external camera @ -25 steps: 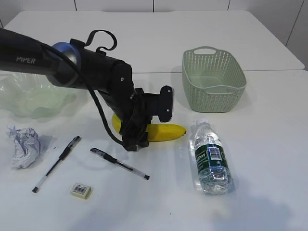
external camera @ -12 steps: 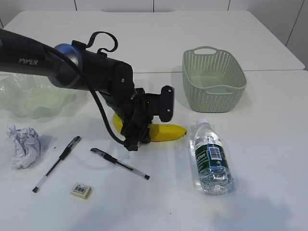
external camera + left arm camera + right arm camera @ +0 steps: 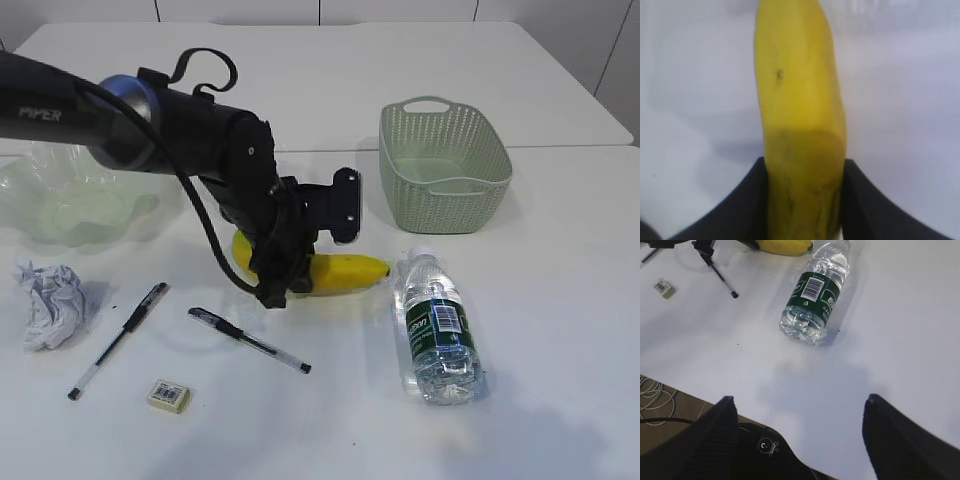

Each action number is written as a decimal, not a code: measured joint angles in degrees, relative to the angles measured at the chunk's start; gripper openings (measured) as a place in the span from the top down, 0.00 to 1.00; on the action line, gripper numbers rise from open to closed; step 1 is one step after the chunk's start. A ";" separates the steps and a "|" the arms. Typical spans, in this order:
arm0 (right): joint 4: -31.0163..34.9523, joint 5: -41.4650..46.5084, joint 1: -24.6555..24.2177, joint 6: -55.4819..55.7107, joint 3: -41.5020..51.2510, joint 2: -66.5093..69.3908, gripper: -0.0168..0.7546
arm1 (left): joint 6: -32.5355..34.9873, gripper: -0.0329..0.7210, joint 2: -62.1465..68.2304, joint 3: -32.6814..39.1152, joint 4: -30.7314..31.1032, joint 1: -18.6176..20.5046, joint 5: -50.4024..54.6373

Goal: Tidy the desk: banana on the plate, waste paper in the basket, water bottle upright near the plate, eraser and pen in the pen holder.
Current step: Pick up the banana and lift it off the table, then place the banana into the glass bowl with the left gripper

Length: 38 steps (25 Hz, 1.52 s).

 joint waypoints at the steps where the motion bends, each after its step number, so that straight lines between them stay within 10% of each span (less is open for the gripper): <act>1: 0.00 0.00 0.00 0.00 0.00 0.00 0.23 | 0.00 0.62 -0.78 0.00 -0.57 0.00 0.44; 12: 0.00 0.00 0.00 0.00 0.00 0.00 0.23 | -0.52 0.63 -12.12 0.00 -4.44 0.00 7.15; 22: 0.00 0.00 0.00 0.00 0.00 0.00 0.23 | -14.89 0.63 -19.21 0.00 -4.88 1.67 8.60; 38: 0.00 0.00 0.00 0.00 0.00 0.00 0.23 | -36.50 0.63 -20.37 0.10 -10.28 21.32 8.45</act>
